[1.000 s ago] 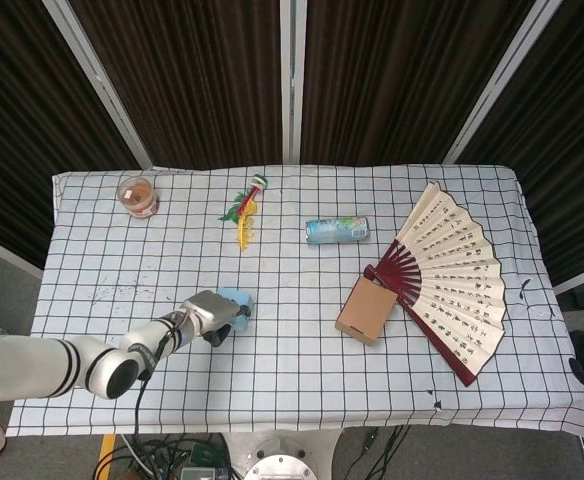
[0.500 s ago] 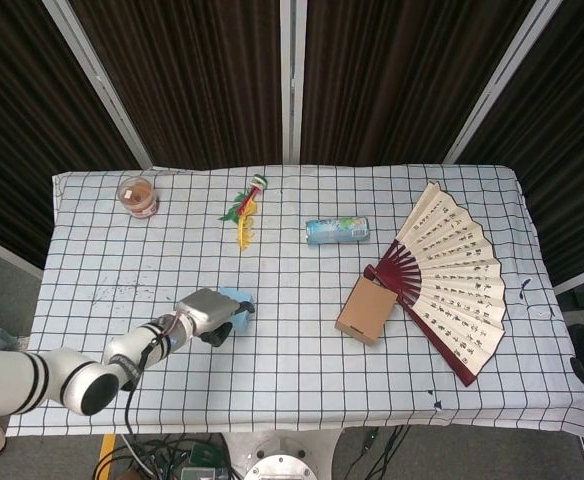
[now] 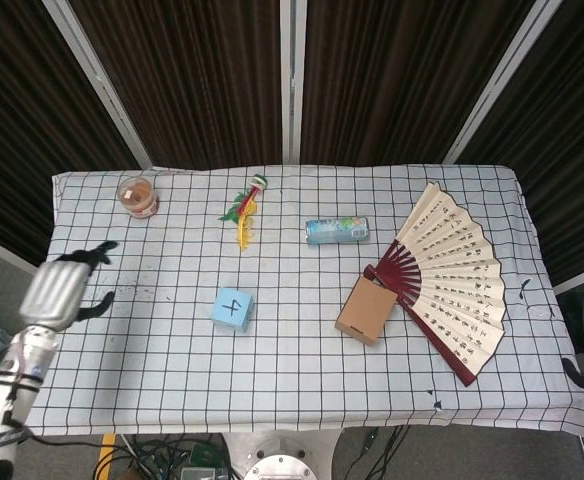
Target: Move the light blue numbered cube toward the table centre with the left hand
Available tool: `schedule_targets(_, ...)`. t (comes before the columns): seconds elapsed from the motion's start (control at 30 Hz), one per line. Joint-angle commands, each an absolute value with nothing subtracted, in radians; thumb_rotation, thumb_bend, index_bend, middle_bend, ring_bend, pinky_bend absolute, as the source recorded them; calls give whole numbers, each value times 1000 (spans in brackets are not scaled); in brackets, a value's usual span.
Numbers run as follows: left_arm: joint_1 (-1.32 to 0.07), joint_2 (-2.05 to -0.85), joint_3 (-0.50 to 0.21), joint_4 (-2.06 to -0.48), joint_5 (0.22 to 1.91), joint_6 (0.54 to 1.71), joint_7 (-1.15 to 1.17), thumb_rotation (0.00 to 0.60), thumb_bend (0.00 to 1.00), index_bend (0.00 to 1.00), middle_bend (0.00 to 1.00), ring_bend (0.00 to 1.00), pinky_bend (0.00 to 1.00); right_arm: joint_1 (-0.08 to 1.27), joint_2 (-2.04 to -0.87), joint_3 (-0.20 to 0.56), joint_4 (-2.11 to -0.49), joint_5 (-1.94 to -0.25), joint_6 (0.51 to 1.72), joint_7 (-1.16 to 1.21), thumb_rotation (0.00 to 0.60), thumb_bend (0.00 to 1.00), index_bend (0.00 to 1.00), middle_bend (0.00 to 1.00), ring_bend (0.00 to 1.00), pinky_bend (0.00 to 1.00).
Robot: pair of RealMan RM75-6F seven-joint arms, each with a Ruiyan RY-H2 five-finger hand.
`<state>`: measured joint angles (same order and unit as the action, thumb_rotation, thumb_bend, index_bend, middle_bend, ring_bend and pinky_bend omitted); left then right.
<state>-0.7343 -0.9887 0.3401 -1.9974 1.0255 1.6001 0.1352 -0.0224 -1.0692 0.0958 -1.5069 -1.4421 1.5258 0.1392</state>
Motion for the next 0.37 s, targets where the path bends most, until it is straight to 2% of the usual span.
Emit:
schedule_targets(0.03,-483,-1067,329,-1794,1132,1744,82,600,31,110,0,0,18,-27,-1070,92,-1515,-1448,1535,126,600,139,0,0,0,0)
schedule_targets(0.37,-284,-1145,283,-1666,1267,1837,69,600,0,110,0,0,14,-28,-1072,84,-1522,-1463,1543,110,600,133,0,0,0,0)
